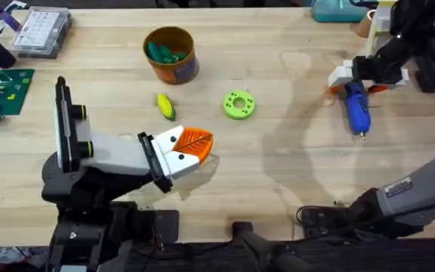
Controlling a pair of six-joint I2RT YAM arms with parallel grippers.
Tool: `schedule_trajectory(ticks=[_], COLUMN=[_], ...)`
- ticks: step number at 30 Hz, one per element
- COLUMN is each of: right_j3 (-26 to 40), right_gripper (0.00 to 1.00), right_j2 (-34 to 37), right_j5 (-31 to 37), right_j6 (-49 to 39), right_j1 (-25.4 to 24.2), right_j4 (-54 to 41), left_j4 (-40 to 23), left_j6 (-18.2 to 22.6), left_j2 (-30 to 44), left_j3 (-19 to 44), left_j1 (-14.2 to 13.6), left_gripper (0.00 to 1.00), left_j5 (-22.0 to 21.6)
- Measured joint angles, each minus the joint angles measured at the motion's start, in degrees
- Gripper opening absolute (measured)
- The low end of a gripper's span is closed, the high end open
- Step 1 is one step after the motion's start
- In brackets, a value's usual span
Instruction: Pick up the gripper from the table and insert it into the empty holder that is missing its gripper. Then pick up a screw, insert it into the mounting hole, and use the screwdriver to tighten it. Finally, clean up the table by picking up the vegetable and placing it into the bucket.
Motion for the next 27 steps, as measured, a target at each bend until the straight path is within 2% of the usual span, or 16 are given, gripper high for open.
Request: schedule_trajectory(ticks=[3,10,13,16,18,19,22,24,27], right_j3=[-3.36,-3.7,-3.7,-3.68,-3.68,-3.68,-3.9,-3.92,-3.92], right_gripper=[0.997,0.996,0.938,0.784,0.635,0.538,0.099,0.022,0.026], right_j2=[-2.24,-2.37,-2.37,-2.37,-2.39,-2.37,-2.21,-2.08,-2.11], right_j5=[-0.14,-0.59,-0.8,-1.28,-1.24,-1.23,-0.61,-0.61,-0.58], right_j6=[1.07,1.39,1.4,1.61,1.66,1.67,1.57,1.61,1.61], right_j1=[0.0,0.0,0.0,0.11,0.17,0.17,0.04,-0.02,-0.02], right_j4=[2.7,3.18,3.06,2.92,2.9,2.93,3.74,3.95,3.95], left_j4=[0.0,0.0,0.0,0.0,0.0,0.0,0.0,0.0,0.0], left_j6=[0.0,0.0,0.0,0.0,0.0,0.0,0.0,0.0,0.0], left_j2=[0.02,0.02,0.02,0.02,0.02,0.02,0.02,0.02,0.02], left_j3=[0.0,-0.02,-0.02,0.0,0.0,0.0,0.0,-0.02,-0.02], left_j1=[0.0,0.0,0.0,0.0,0.0,0.0,0.0,0.0,0.0], left_gripper=[0.005,0.005,0.005,0.005,0.005,0.005,0.005,0.005,0.005], left_j5=[-0.02,-0.02,0.0,-0.02,-0.02,0.0,-0.02,0.0,0.0])
